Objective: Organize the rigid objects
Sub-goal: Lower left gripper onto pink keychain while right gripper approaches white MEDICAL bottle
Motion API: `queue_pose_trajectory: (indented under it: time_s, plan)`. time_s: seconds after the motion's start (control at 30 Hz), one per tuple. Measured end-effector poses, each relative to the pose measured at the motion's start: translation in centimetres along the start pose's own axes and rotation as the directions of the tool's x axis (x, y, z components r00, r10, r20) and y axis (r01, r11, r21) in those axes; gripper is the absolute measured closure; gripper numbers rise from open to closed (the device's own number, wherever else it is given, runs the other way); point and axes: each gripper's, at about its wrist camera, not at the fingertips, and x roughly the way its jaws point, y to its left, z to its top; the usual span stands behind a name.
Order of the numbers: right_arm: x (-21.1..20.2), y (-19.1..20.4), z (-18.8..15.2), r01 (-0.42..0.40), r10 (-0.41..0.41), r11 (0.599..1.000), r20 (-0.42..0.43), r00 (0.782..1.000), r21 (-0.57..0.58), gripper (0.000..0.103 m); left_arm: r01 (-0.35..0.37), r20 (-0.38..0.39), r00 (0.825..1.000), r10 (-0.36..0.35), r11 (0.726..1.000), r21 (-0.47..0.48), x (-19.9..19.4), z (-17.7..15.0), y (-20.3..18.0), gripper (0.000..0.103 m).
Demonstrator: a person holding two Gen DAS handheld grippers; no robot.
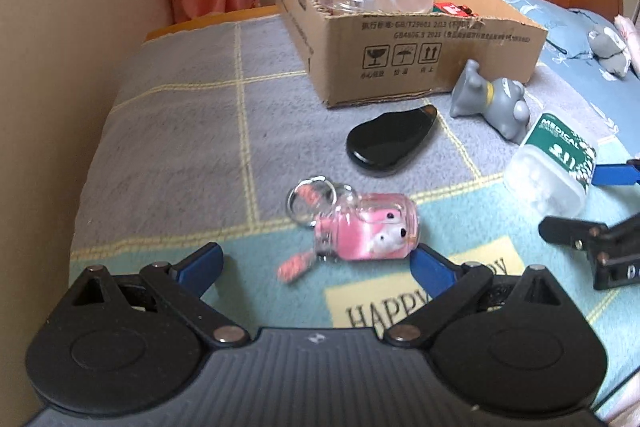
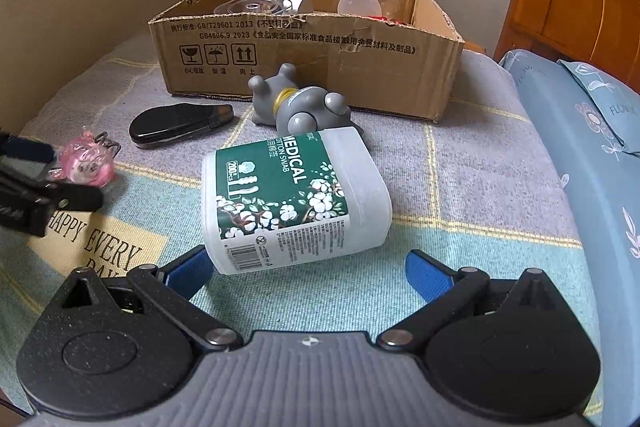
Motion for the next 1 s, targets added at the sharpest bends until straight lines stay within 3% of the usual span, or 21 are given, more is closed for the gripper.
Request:
queue_pose_trajectory:
  time_s: [0.3,0.53,1.0]
  plan:
    - [0.5,0.1,0.4,-0.017,0.017,1.000,0.011,1.000,-0.020,0.000,0.030,0.038,0.999,-0.028,0.999,-0.033,-0.2,-0.1,-0.6,0.006]
    - [0.6,0.0,0.4,-0.039,0.041,0.998,0.030,0.999,-0.047,0.000,0.051,0.058,0.997,-0.048,0.998,-0.048,-0.3,0.3,-1.4,0.020]
    - [1.3,0.1,1.1,-0.072,0.075,0.994,0.037,0.996,-0.076,0.000,0.055,0.077,0.996,-0.049,0.996,-0.077,-0.1,0.4,-1.4,0.020]
